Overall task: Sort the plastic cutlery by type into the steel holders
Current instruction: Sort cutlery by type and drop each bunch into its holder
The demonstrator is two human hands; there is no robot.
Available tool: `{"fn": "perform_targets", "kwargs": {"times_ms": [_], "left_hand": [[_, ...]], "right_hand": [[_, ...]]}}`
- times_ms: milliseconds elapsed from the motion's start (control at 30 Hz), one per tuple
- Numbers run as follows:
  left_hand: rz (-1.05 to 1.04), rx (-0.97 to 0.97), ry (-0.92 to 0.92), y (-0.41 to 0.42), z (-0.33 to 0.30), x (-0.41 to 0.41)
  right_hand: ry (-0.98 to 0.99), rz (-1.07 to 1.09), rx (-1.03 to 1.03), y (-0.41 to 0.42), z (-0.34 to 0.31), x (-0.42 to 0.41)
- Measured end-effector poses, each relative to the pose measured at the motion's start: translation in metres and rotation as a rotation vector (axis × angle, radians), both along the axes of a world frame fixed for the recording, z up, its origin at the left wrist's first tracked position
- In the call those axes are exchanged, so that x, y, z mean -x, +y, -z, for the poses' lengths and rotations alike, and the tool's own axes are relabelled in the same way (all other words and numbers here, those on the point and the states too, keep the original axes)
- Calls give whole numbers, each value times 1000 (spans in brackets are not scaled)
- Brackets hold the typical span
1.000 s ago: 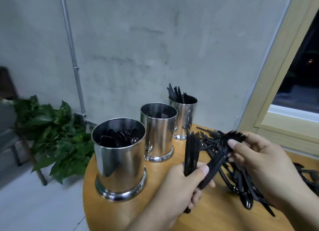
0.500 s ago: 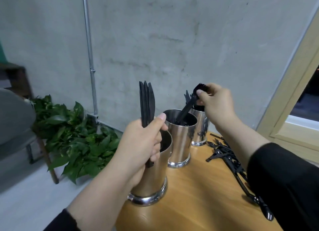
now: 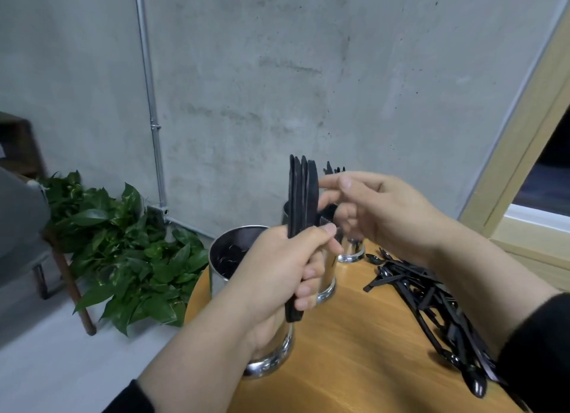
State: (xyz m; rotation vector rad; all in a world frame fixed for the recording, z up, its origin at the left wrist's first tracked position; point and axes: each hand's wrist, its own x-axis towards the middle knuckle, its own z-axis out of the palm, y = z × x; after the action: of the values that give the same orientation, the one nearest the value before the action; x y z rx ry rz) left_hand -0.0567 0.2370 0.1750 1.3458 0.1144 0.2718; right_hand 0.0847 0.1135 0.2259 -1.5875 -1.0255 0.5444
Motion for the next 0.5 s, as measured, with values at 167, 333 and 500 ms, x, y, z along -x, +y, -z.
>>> {"fn": "perform_targets", "kwargs": {"times_ms": [167,333,500], "left_hand": [[230,57,103,-25,-3,-11],[315,-33,231,-42,-9,-22],[21,-372,123,-45,-16,-49]], "right_hand": [[198,-77,27,-20,2,19],[270,-78,-35,-46,7,10],[231,180,-188,-62,4,-20]]}}
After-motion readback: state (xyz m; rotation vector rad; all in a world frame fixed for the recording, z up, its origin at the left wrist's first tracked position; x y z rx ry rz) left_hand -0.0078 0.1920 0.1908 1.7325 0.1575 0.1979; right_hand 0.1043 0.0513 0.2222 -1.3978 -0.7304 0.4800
